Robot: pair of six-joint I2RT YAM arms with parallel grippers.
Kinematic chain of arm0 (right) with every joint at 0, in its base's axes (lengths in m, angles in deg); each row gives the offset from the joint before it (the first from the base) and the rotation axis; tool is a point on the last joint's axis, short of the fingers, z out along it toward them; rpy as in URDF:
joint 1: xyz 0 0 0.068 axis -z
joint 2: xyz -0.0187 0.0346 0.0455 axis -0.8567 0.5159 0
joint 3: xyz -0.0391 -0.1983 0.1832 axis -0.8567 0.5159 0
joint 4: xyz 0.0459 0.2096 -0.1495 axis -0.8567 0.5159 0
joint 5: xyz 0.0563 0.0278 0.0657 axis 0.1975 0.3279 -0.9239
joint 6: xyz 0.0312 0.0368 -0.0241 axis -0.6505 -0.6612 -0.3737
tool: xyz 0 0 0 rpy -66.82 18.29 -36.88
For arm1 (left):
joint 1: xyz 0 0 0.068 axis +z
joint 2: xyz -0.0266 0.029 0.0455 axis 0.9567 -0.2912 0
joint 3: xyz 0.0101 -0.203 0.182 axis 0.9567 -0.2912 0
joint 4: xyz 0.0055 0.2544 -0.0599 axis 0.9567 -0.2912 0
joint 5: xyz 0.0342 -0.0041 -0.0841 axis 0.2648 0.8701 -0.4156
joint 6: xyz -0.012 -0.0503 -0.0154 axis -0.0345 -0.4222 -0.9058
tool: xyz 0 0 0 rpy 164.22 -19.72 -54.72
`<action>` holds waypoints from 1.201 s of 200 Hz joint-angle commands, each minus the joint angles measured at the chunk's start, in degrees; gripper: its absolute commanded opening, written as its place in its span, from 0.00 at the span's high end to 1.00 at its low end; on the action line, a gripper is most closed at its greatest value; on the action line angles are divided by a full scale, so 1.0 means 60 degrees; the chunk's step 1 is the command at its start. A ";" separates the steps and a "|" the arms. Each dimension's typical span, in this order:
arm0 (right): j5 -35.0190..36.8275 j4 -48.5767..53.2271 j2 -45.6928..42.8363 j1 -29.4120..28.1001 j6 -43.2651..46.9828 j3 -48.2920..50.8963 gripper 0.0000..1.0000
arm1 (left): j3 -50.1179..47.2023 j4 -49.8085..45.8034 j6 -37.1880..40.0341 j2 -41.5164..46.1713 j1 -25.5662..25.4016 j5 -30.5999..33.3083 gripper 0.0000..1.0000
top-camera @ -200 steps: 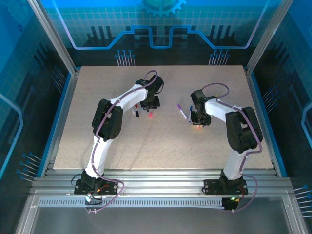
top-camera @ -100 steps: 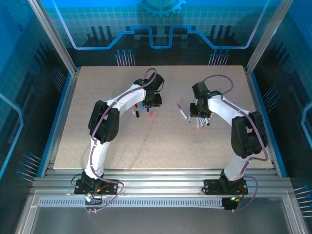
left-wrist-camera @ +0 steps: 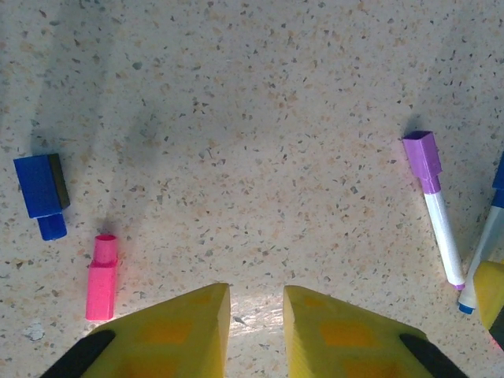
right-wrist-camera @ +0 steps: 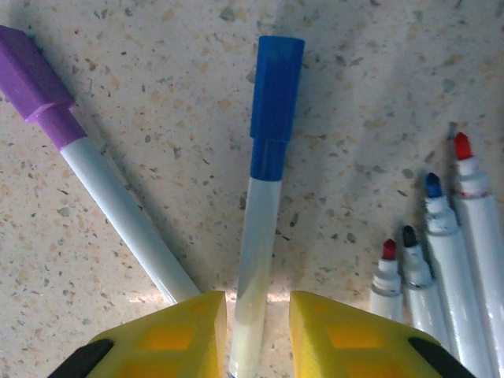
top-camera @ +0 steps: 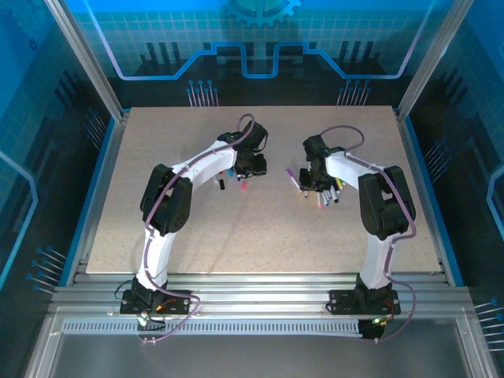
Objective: Open the pen caps
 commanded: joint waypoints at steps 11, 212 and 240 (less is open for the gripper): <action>0.0121 0.0101 0.0373 -0.0089 -0.0282 -0.0384 0.75 | -0.0100 0.0145 -0.0225 0.0398 -0.0087 -0.0247 0.75; -0.3364 -0.1727 -0.2103 -0.0209 -0.0340 0.1018 1.00 | -0.0438 0.1110 -0.1008 0.1121 -0.0116 -0.1203 0.47; -0.3951 -0.2004 -0.2320 -0.0340 -0.0472 0.1191 1.00 | -0.0585 0.1319 -0.1308 0.1419 -0.0102 -0.1122 0.43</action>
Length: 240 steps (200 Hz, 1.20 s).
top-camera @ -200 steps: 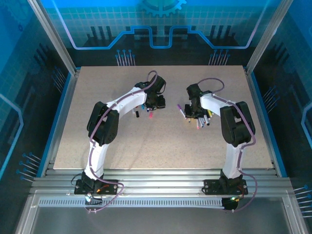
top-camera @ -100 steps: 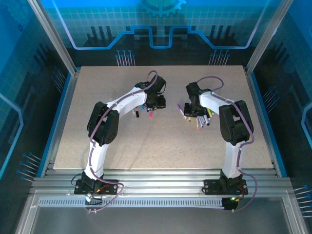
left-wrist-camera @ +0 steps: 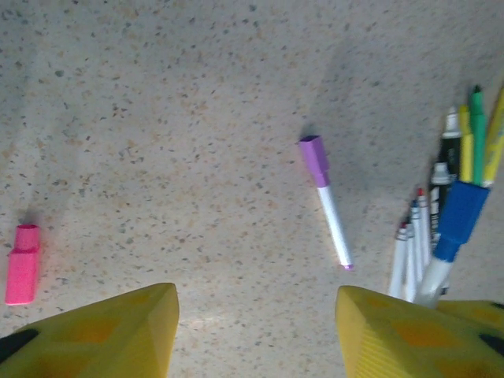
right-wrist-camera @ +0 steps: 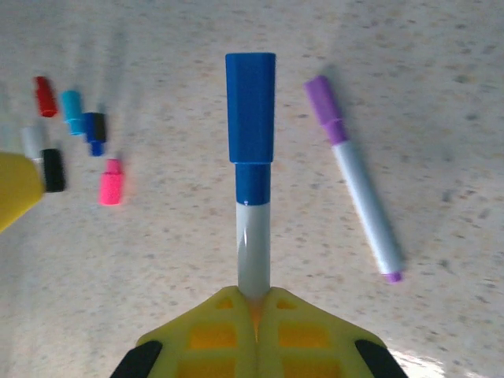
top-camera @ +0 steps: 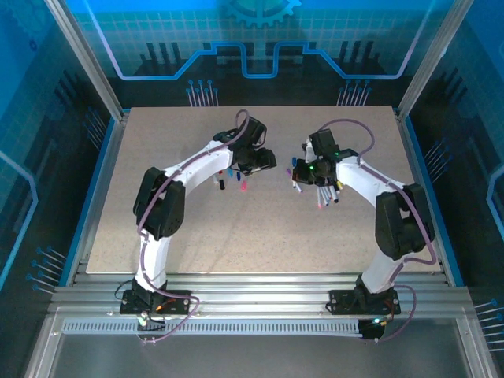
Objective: Open the pen caps
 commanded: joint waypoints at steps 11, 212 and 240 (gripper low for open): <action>-0.1097 -0.0439 -0.0185 -0.0320 -0.0224 0.0234 1.00 | -0.0349 0.0548 -0.0538 0.0723 -0.0073 -0.0229 0.42; -0.2086 -0.1145 -0.0475 -0.1133 -0.0702 -0.0172 1.00 | -0.0379 0.0916 -0.0910 0.0125 -0.0091 -0.0821 0.53; -0.2275 -0.1247 -0.0432 -0.1154 -0.0742 -0.0249 1.00 | -0.0387 0.0937 -0.0888 0.0077 -0.0091 -0.0885 0.68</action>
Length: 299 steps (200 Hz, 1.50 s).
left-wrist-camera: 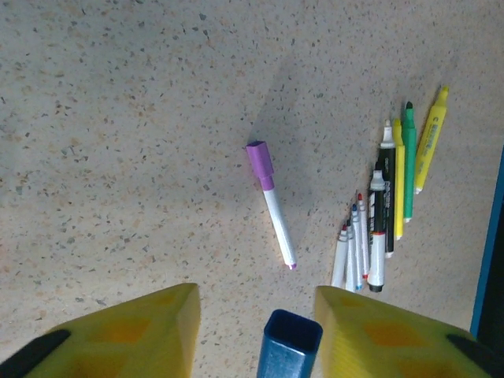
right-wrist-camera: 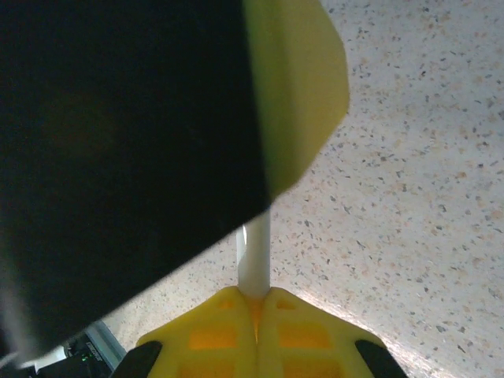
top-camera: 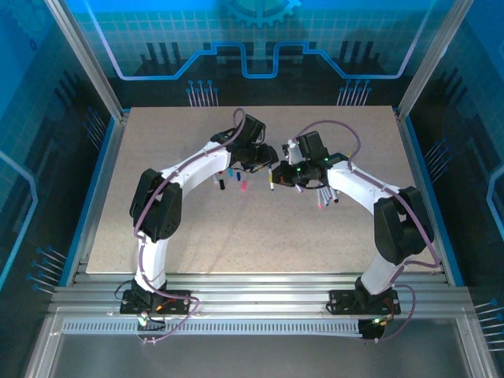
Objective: Open the pen caps
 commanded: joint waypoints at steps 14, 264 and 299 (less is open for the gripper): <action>-0.0408 -0.0220 -0.0226 -0.0128 -0.0115 -0.0311 1.00 | -0.0106 0.0112 -0.0050 -0.0150 -0.0084 -0.0255 0.81; -0.1155 0.0763 0.0027 -0.0773 0.0452 0.0242 1.00 | 0.0838 -0.0955 0.0899 -0.0328 0.0388 0.1468 1.00; -0.1925 0.0343 -0.3614 -0.2302 -0.1174 0.4161 1.00 | 0.4414 -0.2397 0.1332 -0.2253 0.1418 0.1474 1.00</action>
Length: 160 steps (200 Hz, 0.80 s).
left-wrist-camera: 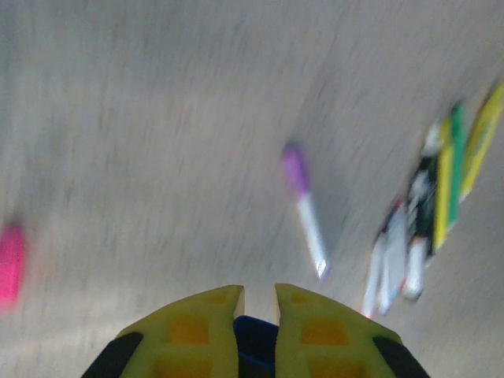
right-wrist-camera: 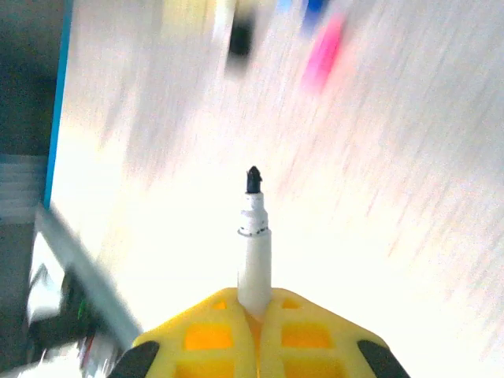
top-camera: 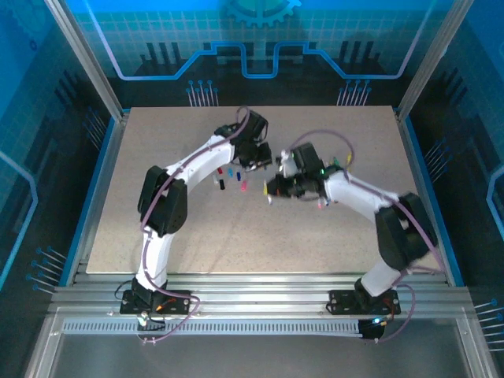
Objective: Open the pen caps
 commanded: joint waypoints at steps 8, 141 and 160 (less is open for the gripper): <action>-0.1650 0.0664 -0.2462 -0.0957 -0.1260 0.2375 1.00 | 0.2570 -0.0766 0.0783 -0.1200 0.0882 0.0992 1.00; 0.4878 0.4062 0.1649 0.2569 0.2348 -0.2794 1.00 | -0.0662 -0.0881 0.1534 -0.0916 -0.0034 0.1723 1.00; 0.5149 0.4180 0.2242 0.2724 0.2532 -0.3076 1.00 | -0.0661 -0.1032 0.1557 -0.1043 -0.0062 0.1951 1.00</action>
